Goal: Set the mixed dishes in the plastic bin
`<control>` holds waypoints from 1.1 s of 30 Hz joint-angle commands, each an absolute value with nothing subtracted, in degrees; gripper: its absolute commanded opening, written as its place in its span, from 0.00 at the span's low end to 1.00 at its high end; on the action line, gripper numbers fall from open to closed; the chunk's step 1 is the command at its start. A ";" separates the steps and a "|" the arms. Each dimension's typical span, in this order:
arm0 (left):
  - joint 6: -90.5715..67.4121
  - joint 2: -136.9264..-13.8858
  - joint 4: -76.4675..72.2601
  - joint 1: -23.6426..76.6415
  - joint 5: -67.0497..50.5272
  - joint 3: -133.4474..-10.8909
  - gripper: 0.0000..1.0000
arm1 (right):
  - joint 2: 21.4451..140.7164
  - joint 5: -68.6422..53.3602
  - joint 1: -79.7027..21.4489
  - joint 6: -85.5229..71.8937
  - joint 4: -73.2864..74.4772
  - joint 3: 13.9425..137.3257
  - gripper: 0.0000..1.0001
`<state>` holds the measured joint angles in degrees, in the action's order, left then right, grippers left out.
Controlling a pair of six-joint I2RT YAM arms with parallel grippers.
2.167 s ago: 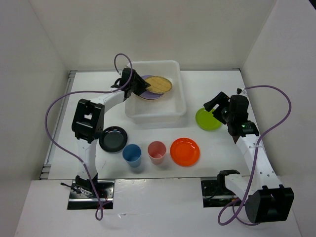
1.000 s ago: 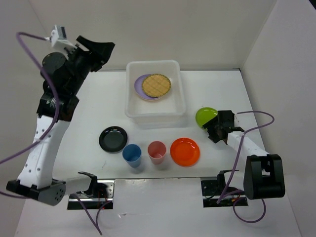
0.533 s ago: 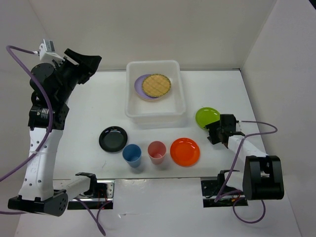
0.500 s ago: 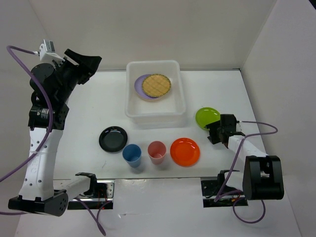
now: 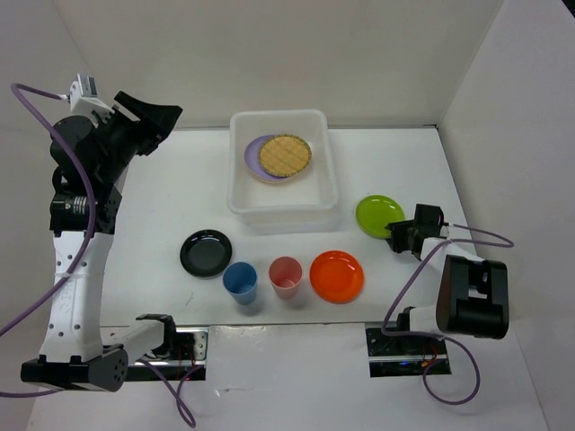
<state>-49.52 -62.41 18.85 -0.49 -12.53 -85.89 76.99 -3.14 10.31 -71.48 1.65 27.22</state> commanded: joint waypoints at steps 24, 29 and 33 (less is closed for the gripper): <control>-50.53 -62.40 14.33 -3.08 -18.80 -86.57 0.69 | 69.53 -0.79 11.51 -65.04 9.66 37.96 0.00; -50.54 -62.40 13.80 -3.08 -19.34 -86.04 0.69 | 62.41 -2.10 11.51 -63.37 10.30 41.48 0.00; -51.15 -61.87 12.66 -3.08 -19.34 -85.43 0.69 | 61.00 -2.64 6.61 -62.67 8.35 46.30 0.00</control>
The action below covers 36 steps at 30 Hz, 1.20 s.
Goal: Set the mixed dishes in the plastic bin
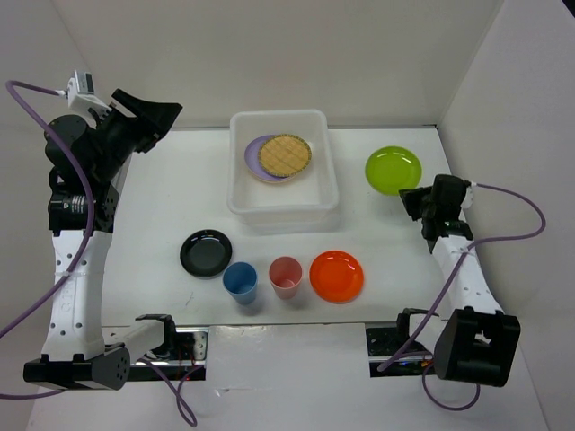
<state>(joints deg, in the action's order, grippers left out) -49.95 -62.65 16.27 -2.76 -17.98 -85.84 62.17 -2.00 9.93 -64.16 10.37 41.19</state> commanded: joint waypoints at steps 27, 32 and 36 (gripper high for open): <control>-46.85 -58.45 22.41 -3.08 -18.81 -86.04 0.69 | 112.22 3.41 -26.36 -58.18 6.15 89.46 0.00; -46.85 -57.92 22.94 -3.08 -18.81 -86.04 0.69 | 118.12 5.70 -27.50 -58.18 9.65 96.13 0.00; -46.32 -57.92 23.47 -3.08 -18.11 -86.04 0.69 | 122.34 8.43 -28.21 -58.18 13.61 100.98 0.00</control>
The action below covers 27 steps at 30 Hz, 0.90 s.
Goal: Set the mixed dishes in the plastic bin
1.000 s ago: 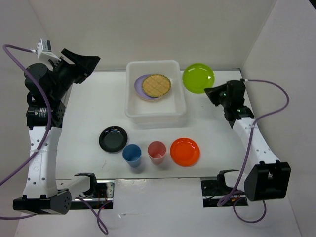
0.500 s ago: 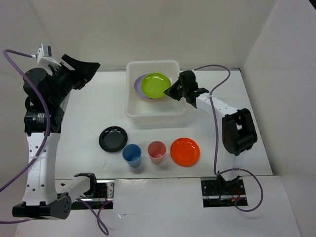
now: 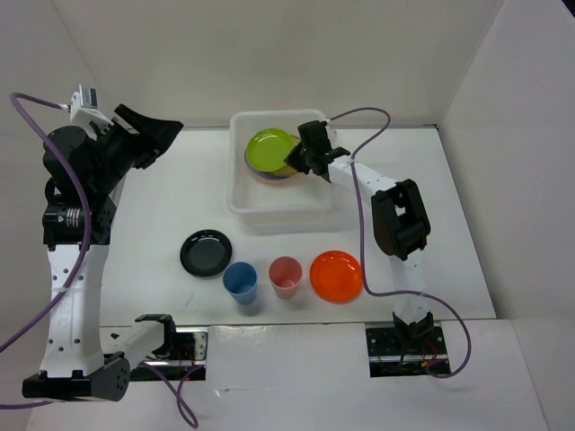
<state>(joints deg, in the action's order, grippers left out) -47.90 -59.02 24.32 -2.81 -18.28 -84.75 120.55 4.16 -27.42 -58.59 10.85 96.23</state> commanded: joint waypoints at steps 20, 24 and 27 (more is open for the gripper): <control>-42.45 -50.63 34.28 -3.08 -14.76 -70.59 0.70 | 120.95 10.28 -28.83 -53.27 18.72 110.47 0.97; -41.93 -49.39 36.91 -3.08 -15.29 -64.43 0.74 | 116.56 9.06 -29.35 -49.14 19.59 113.98 1.00; -43.24 -48.25 37.44 -3.08 -15.90 -58.81 0.74 | 113.66 8.44 -29.88 -45.89 21.62 116.98 1.00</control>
<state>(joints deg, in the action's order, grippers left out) -43.48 -49.87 35.97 -2.81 -14.11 -61.80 121.60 8.69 -28.56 -50.57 20.71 111.55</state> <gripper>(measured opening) 0.742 0.994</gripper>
